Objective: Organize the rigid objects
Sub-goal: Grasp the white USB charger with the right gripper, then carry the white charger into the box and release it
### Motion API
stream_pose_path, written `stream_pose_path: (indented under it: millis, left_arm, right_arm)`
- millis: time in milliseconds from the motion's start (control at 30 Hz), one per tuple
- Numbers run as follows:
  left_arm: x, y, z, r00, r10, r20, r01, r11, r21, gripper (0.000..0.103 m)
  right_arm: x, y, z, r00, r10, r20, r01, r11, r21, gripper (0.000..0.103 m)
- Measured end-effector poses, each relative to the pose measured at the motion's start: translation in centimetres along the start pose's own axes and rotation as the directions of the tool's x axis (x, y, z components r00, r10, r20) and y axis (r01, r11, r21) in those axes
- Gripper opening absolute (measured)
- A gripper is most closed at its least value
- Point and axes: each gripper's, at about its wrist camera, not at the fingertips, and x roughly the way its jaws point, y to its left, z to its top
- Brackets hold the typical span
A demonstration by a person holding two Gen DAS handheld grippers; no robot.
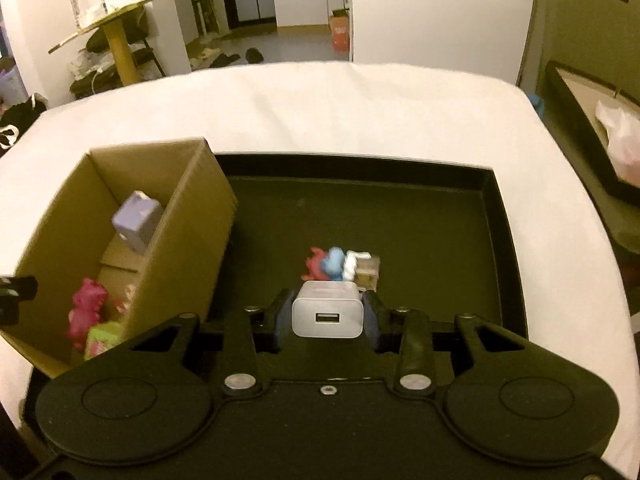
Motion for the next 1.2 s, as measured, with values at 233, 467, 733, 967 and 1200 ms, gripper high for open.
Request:
stream_pose_path:
  millis: [233, 467, 733, 967, 1200]
  left_arm:
    - [0.3, 0.6, -0.2, 0.999, -0.054, 0.003, 0.054, 0.998, -0.014, 0.072]
    - [0.7, 1.4, -0.1, 0.993, -0.12, 0.011, 0.121, 0.992, -0.025, 0.069]
    - [1.7, 2.8, -0.7, 0.979, -0.202, -0.03, 0.199, 0.976, -0.087, 0.036]
    - [2.3, 3.7, -1.0, 0.968, -0.248, -0.038, 0.242, 0.964, -0.115, 0.017]
    - [2.7, 4.2, -1.2, 0.954, -0.299, -0.035, 0.292, 0.948, -0.13, 0.008]
  right_arm:
    - [-2.4, 1.5, 2.9, 0.997, 0.004, 0.073, -0.003, 1.0, -0.017, 0.036]
    - [-3.5, 3.0, 4.3, 0.993, 0.011, 0.12, -0.005, 0.999, -0.052, 0.036]
    - [-4.0, 6.4, 5.1, 0.991, 0.039, 0.125, -0.021, 0.99, -0.141, 0.036]
    - [-3.8, 9.2, 5.7, 0.991, 0.059, 0.118, -0.034, 0.979, -0.199, 0.036]
    - [-3.0, 11.8, 5.7, 0.993, 0.074, 0.09, -0.047, 0.962, -0.27, 0.036]
